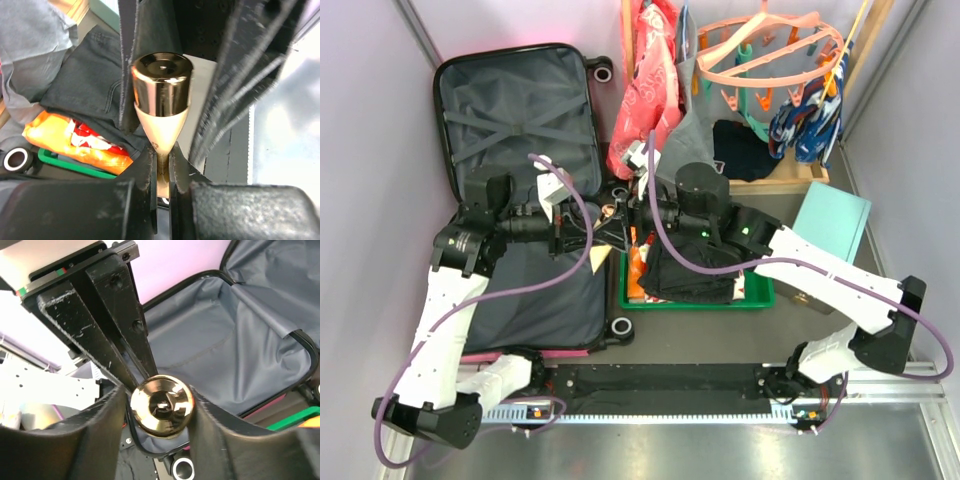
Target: Open, take out, and arrange the luggage
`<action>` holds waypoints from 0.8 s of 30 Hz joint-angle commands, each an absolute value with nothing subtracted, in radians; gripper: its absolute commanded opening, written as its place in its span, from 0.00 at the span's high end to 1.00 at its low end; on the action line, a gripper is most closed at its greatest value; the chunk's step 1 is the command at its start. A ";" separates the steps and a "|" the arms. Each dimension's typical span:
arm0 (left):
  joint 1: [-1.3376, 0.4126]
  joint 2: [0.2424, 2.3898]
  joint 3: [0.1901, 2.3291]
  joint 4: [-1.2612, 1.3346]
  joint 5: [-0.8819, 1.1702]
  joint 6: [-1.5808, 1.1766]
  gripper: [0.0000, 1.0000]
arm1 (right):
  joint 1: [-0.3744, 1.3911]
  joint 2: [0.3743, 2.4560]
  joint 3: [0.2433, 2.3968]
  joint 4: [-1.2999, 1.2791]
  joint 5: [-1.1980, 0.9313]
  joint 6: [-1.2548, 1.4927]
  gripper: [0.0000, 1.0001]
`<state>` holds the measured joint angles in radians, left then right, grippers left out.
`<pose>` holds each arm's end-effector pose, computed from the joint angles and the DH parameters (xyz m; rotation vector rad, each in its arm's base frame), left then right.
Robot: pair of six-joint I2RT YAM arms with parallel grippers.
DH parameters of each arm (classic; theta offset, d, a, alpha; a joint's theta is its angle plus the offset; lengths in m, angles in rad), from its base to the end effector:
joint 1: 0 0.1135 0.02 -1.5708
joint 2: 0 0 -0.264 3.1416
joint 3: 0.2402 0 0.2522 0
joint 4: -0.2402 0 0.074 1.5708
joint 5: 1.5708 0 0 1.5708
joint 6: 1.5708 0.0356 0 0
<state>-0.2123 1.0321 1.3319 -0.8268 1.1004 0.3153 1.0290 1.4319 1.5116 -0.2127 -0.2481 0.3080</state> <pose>0.1681 -0.0687 0.4244 1.0997 1.5974 -1.0662 0.1629 0.2876 0.4399 -0.8379 1.6528 1.1794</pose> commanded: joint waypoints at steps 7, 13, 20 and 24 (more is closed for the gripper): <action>-0.219 1.008 1.381 -0.890 1.169 0.380 1.00 | 1.023 1.367 1.539 -0.163 -0.258 0.279 0.87; -0.221 1.006 1.362 -0.868 1.062 0.361 0.39 | 1.022 1.339 1.571 -0.287 -0.077 0.275 1.00; -0.221 0.996 1.342 -0.850 0.666 0.368 0.01 | 0.882 1.201 1.505 -0.578 0.278 0.295 1.00; -0.221 1.008 1.321 -0.845 0.471 0.357 0.01 | 0.755 1.167 1.465 -0.834 0.568 0.292 1.00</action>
